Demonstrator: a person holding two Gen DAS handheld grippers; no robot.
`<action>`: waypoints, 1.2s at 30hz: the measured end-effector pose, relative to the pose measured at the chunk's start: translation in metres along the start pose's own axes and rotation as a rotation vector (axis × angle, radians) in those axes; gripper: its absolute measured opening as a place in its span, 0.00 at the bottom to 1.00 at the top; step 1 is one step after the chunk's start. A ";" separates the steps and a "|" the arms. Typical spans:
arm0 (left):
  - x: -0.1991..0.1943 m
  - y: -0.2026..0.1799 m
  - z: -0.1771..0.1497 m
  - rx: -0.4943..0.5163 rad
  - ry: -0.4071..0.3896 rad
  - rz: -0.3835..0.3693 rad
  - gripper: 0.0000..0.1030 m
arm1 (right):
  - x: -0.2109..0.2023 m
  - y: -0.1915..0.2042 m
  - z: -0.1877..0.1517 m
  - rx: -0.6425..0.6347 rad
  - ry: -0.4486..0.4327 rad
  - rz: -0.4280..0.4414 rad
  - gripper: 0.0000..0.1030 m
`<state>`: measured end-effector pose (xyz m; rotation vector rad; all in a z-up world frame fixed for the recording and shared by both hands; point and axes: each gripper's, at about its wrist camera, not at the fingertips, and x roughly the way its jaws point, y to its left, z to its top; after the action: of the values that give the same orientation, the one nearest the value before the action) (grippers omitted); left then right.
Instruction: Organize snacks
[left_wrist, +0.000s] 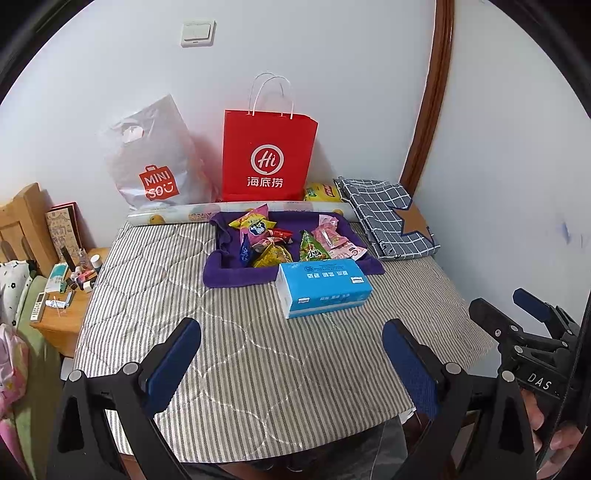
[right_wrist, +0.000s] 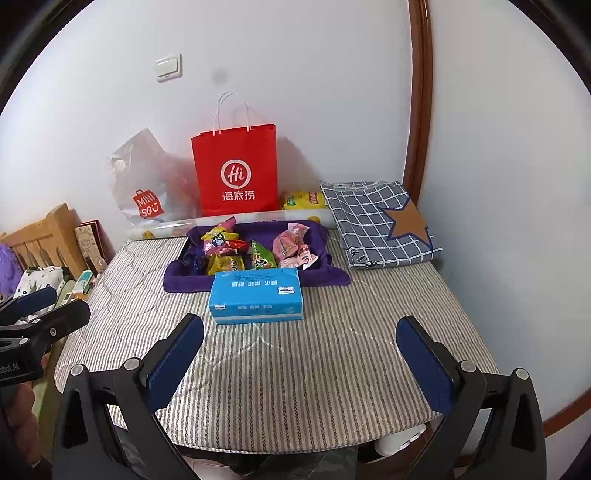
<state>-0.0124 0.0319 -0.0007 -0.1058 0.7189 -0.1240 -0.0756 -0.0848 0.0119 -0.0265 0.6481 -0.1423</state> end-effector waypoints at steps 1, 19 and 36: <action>0.000 0.000 0.000 0.000 0.000 0.000 0.97 | 0.000 0.000 0.000 0.001 0.000 0.001 1.00; -0.004 -0.002 0.000 0.002 -0.007 -0.001 0.97 | -0.006 -0.006 -0.001 0.009 -0.007 0.000 1.00; -0.006 -0.006 -0.001 0.000 -0.008 -0.002 0.97 | -0.008 -0.007 -0.002 0.011 -0.008 -0.001 1.00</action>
<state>-0.0180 0.0269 0.0029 -0.1065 0.7112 -0.1254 -0.0840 -0.0905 0.0162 -0.0169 0.6397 -0.1467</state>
